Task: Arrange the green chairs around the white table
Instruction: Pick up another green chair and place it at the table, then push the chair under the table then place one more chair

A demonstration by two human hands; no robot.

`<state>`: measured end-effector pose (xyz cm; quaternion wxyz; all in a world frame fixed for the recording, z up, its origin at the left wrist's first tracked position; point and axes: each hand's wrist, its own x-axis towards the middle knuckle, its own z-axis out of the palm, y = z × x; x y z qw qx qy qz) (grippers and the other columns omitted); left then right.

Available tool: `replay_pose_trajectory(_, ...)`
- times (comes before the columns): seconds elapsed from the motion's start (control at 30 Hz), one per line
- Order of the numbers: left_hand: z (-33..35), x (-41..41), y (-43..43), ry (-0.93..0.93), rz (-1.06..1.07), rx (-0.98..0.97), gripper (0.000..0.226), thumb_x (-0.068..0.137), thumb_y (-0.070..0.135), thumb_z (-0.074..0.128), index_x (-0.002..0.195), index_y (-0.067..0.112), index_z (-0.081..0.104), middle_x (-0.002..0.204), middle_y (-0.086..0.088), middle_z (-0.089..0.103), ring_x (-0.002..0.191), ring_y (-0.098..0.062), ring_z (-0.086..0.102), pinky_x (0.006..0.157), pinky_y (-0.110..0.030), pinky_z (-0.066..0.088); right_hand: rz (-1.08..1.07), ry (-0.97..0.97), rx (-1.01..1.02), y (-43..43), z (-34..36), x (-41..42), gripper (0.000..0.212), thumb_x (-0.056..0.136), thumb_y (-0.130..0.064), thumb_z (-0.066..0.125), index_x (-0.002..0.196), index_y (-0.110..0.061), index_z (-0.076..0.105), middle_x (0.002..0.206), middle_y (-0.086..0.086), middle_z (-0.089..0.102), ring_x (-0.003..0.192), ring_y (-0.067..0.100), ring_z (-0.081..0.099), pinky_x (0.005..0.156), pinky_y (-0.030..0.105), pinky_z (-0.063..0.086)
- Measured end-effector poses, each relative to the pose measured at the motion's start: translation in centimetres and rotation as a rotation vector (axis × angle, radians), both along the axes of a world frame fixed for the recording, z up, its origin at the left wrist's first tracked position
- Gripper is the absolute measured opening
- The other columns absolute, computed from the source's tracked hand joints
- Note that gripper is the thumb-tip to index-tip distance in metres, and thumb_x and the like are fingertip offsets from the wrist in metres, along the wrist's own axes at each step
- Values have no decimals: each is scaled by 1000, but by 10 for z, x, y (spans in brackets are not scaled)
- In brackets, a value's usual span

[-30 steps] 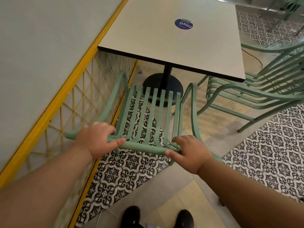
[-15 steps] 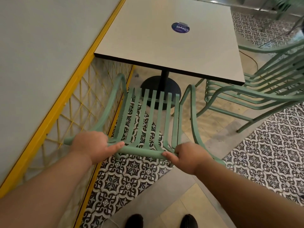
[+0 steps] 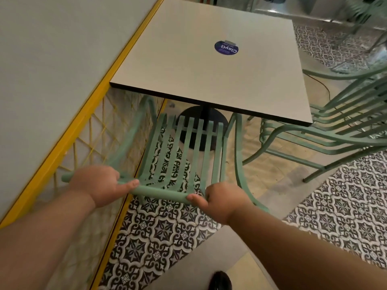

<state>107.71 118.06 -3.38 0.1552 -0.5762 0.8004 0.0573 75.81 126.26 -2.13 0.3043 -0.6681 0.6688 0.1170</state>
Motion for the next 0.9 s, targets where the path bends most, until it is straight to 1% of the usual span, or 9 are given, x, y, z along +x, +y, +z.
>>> replay_pose_trajectory(0.2, 2, 0, -5, -44, -6, 21, 121, 48, 98, -30, 73, 30, 67, 62, 8, 62, 58, -3, 58, 46, -25, 36, -14, -12, 22, -5, -2, -2, 81, 82, -92, 30, 77, -21, 67, 63, -5, 60, 51, 10, 52, 51, 27, 55)
replay_pose_trajectory(0.4, 7, -4, -9, -70, 81, 83, 119, 45, 99, -26, 73, 27, 65, 68, 8, 63, 63, -4, 60, 50, -27, 39, -26, 14, 11, -6, 2, 1, 82, 81, -93, 29, 78, -21, 68, 68, -2, 67, 54, 11, 55, 50, 28, 53)
replay_pose_trajectory(0.43, 8, -5, -11, -62, 117, 101, 120, 46, 100, -22, 79, 29, 68, 75, 10, 65, 70, -6, 62, 55, -28, 43, -27, 6, 3, -7, 6, 1, 80, 83, -92, 28, 78, -22, 67, 68, -3, 65, 55, 12, 56, 49, 28, 51)
replay_pose_trajectory(0.5, 20, -10, -5, -70, 146, 134, 117, 57, 103, -10, 106, 33, 70, 107, 6, 68, 101, -15, 64, 80, -38, 53, -30, -11, -37, 2, 15, 0, 74, 87, -88, 28, 81, -25, 66, 74, -5, 65, 66, 14, 61, 56, 31, 51)
replay_pose_trajectory(0.53, 29, -15, 0, -80, 148, 128, 108, 69, 101, 1, 124, 34, 64, 127, 3, 64, 119, -20, 59, 95, -45, 51, -55, -14, -74, 9, 24, -1, 68, 90, -83, 30, 87, -26, 66, 81, -5, 65, 76, 15, 62, 63, 32, 52)
replay_pose_trajectory(0.6, 51, -27, 14, -53, 110, 106, 86, 89, 86, 22, 145, 27, 50, 151, 0, 50, 139, -24, 45, 109, -51, 44, -124, -39, -166, 25, 47, -3, 56, 97, -72, 37, 114, -27, 66, 106, -5, 65, 104, 17, 60, 87, 35, 51)
replay_pose_trajectory(0.7, 87, -44, 39, 144, -29, 35, 76, 96, 75, 32, 156, 28, 40, 161, 3, 42, 149, -21, 37, 118, -53, 36, -216, -65, -339, 54, 84, -11, 63, 100, -63, 41, 148, -22, 49, 144, 1, 57, 138, 22, 45, 117, 42, 36)
replay_pose_trajectory(0.77, 108, -56, 52, 262, -65, 47, 76, 95, 76, 29, 159, 35, 32, 166, 6, 35, 154, -22, 29, 122, -55, 29, -277, -55, -404, 76, 109, -21, 71, 98, -66, 42, 154, -22, 40, 152, 2, 50, 145, 22, 38, 121, 43, 30)
replay_pose_trajectory(0.9, 148, -95, 60, 317, -259, 38, 74, 97, 72, 33, 161, 36, 26, 167, 6, 31, 156, -23, 24, 124, -54, 23, -403, -12, -409, 123, 136, -44, 76, 97, -69, 44, 157, -22, 37, 154, 2, 48, 142, 22, 41, 117, 42, 35)
